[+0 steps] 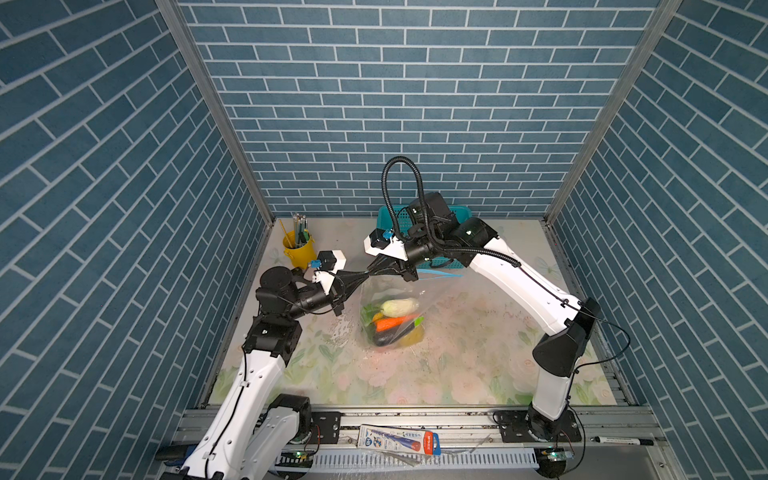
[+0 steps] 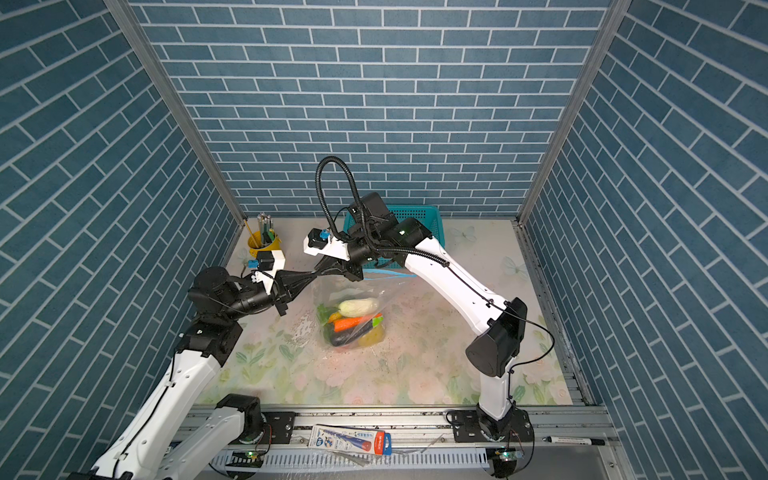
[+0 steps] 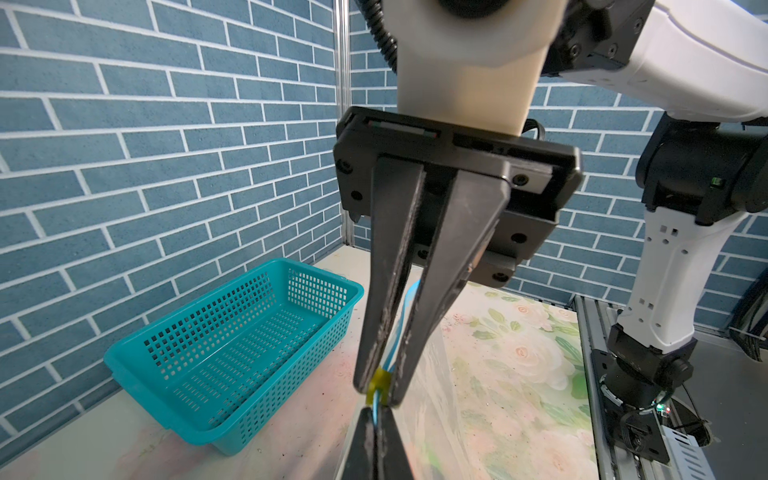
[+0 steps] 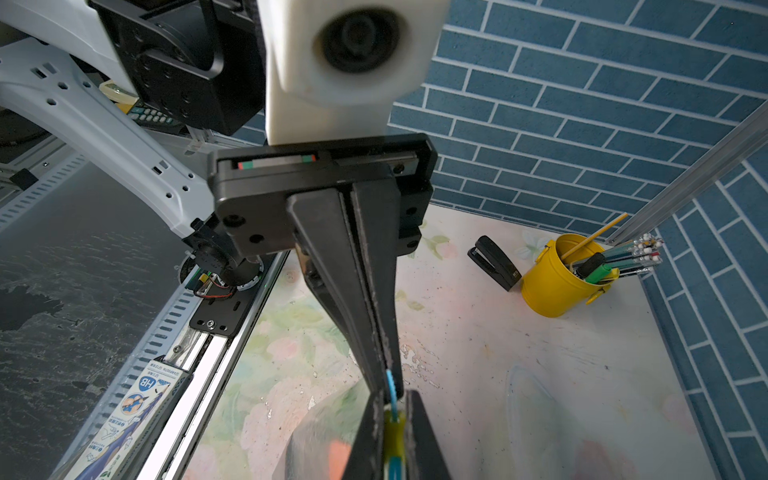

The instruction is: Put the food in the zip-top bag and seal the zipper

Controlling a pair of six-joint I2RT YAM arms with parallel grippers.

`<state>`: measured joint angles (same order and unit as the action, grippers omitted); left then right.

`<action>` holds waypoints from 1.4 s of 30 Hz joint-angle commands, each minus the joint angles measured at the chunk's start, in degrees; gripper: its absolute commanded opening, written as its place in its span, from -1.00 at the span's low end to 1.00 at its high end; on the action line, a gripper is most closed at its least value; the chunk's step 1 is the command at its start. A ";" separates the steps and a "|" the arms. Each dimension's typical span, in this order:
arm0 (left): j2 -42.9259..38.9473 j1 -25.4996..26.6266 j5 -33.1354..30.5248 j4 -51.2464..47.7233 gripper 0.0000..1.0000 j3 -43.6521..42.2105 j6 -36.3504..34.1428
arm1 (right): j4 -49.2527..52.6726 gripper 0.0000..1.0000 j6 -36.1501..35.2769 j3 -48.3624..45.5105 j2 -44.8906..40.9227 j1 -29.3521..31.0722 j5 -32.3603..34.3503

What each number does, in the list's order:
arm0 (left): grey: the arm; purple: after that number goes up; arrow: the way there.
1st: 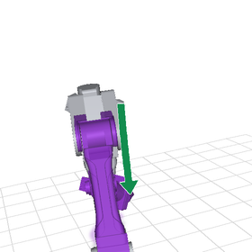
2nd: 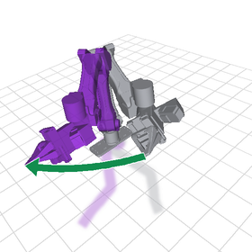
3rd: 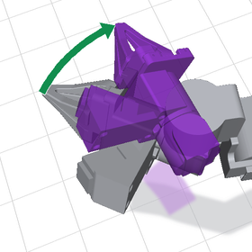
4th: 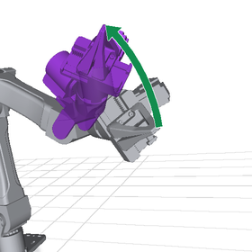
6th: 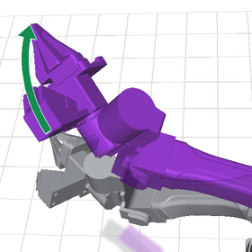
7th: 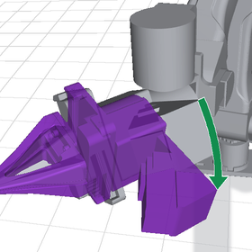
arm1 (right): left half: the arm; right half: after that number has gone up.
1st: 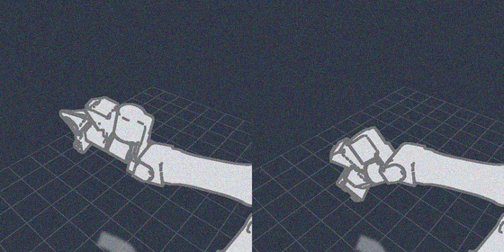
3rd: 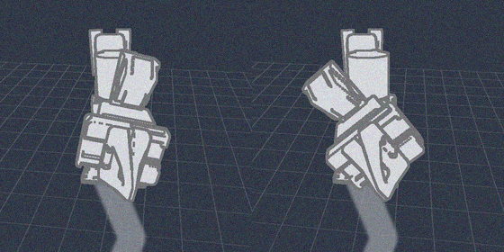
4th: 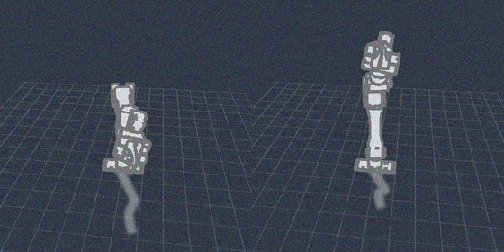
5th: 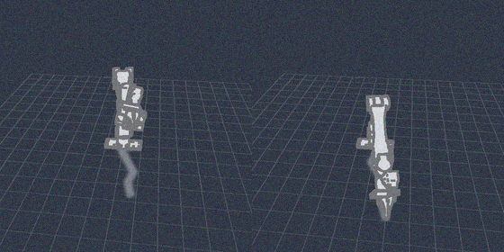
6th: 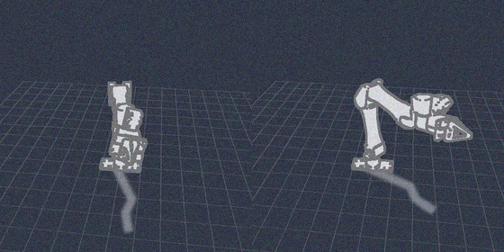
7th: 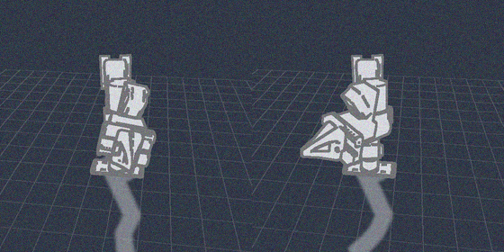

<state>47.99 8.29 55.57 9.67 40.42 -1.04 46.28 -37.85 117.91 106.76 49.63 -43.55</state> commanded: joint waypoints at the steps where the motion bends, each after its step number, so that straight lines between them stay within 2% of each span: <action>1: -1.51 -0.03 -2.48 2.19 -1.00 -0.16 0.34 | 3.37 -0.93 -1.31 2.06 -1.07 0.22 1.91; 20: -4.12 -0.03 -7.09 0.30 -1.00 -2.00 -1.82 | 4.19 -0.94 -1.66 -0.28 -3.89 -2.11 7.03; 30: 0.00 0.05 -1.07 -2.54 -1.00 1.82 -2.62 | 5.73 -0.92 -2.28 1.04 -2.79 -2.08 3.98; 36: 0.39 0.54 -1.06 -1.17 -0.48 1.69 -2.67 | 6.18 -0.92 -2.15 1.88 -2.16 -1.92 3.39; 42: 1.89 1.59 -0.86 0.29 -0.37 2.12 -2.39 | 6.97 -0.92 -2.16 3.07 -1.51 -1.77 3.01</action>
<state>49.25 9.32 53.80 8.60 40.93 -3.42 51.94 -37.91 118.24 105.32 47.72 -38.52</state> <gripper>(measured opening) 0.313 0.095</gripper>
